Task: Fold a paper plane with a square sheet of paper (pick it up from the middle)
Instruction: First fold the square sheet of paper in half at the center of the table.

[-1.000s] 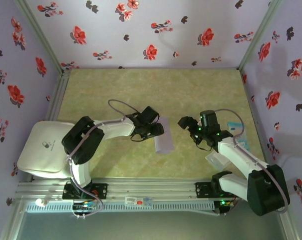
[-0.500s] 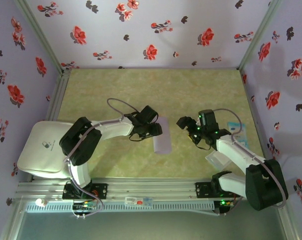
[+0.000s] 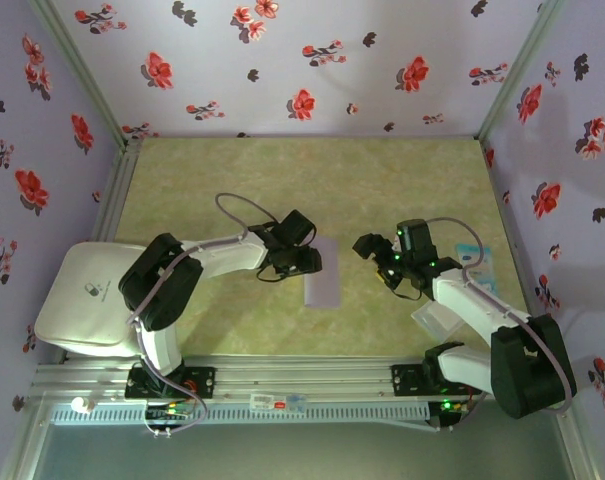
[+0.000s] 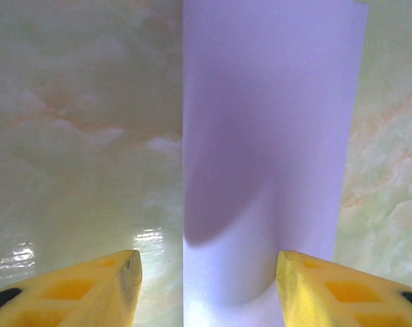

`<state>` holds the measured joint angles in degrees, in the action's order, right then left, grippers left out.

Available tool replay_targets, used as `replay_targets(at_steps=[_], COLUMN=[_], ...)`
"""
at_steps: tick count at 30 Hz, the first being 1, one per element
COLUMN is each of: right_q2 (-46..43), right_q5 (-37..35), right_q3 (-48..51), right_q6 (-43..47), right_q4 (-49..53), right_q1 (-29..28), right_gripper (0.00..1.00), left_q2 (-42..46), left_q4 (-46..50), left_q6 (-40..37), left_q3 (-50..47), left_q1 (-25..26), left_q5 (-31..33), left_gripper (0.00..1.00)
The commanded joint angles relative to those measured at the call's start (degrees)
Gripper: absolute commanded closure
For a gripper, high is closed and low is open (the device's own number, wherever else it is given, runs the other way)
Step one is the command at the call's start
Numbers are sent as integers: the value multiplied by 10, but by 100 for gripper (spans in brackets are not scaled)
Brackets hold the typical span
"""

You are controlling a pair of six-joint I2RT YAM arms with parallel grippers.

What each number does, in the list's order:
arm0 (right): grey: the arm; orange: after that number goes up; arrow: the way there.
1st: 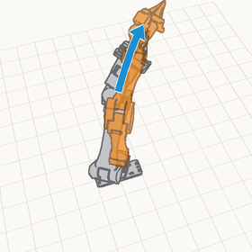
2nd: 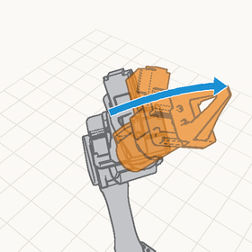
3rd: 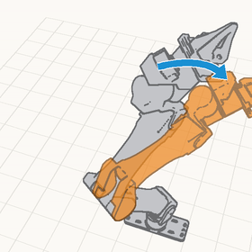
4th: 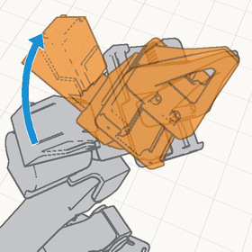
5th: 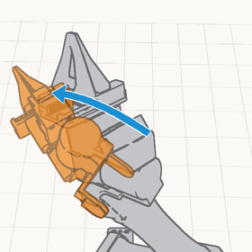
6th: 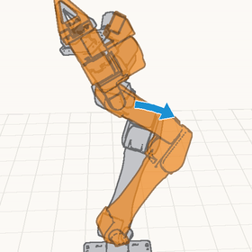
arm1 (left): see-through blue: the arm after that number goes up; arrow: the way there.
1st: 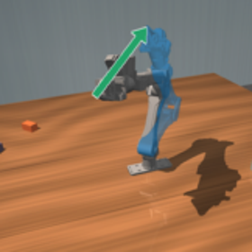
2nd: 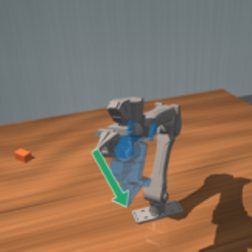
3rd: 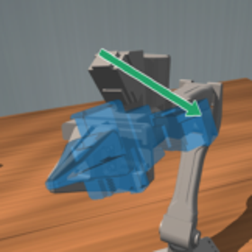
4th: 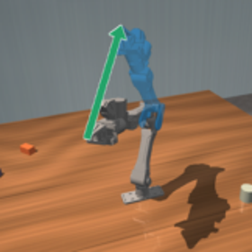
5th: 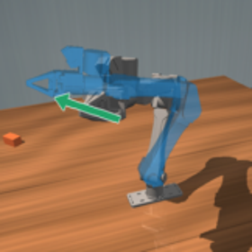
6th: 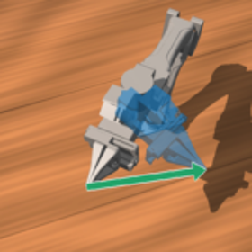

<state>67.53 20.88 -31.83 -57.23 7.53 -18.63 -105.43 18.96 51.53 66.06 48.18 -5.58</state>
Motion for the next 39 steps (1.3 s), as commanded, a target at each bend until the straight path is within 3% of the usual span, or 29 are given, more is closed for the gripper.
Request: replay_targets(at_steps=[1,23,39], right_q2=[3,17,20], right_q5=[6,7,8], right_q3=[-17,-12,-9], right_q6=[0,-2,0], right_q4=[11,5,3], right_q1=[0,-3,-3], right_gripper=[11,11,11], left_q2=[-20,-51,-67], left_q4=[27,44,23], left_q6=[-30,-50,0], left_q3=[22,30,31], left_q1=[-5,-5,-4], left_q5=[-3,-7,-6], left_gripper=[44,43,41])
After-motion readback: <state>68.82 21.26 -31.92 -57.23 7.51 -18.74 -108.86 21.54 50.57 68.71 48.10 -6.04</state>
